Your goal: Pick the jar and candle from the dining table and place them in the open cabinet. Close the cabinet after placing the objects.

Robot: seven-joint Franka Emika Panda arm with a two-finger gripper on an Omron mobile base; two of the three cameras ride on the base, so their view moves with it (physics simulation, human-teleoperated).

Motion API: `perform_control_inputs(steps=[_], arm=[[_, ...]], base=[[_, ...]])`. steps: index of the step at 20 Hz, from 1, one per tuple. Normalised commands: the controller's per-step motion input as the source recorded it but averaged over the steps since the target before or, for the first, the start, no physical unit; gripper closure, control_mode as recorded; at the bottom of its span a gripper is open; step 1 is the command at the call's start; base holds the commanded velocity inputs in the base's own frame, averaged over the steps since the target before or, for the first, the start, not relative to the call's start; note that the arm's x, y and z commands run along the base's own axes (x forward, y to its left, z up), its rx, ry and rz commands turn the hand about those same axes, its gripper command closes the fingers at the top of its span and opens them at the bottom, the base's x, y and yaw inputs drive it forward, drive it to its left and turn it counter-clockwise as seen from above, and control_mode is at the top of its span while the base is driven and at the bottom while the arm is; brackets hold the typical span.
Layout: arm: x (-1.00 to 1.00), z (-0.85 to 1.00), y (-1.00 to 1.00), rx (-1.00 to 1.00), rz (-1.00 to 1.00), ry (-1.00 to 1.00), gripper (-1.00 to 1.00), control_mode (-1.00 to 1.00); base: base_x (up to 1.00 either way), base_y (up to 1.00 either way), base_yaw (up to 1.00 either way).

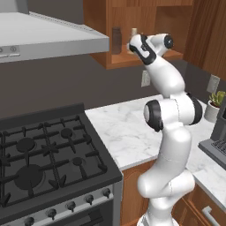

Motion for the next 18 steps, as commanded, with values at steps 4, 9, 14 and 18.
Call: perform_control_inputs(steps=[4,9,14,18], arm=[[-0.64,0.12,0.0,0.0,-0.13,0.0,-1.0,-1.0],[-0.86,0.41,0.0,0.0,-0.12,-0.01,-1.0,-1.0],[-0.92,0.36,0.0,0.0,-0.15,0.0,-1.0,-1.0],[-0.88,0.21,0.0,0.0,-0.16,0.0,-1.0,-1.0]], base=[[0.0,0.0,0.0],[0.0,0.0,0.0],[0.0,0.0,0.0],[0.0,0.0,0.0]])
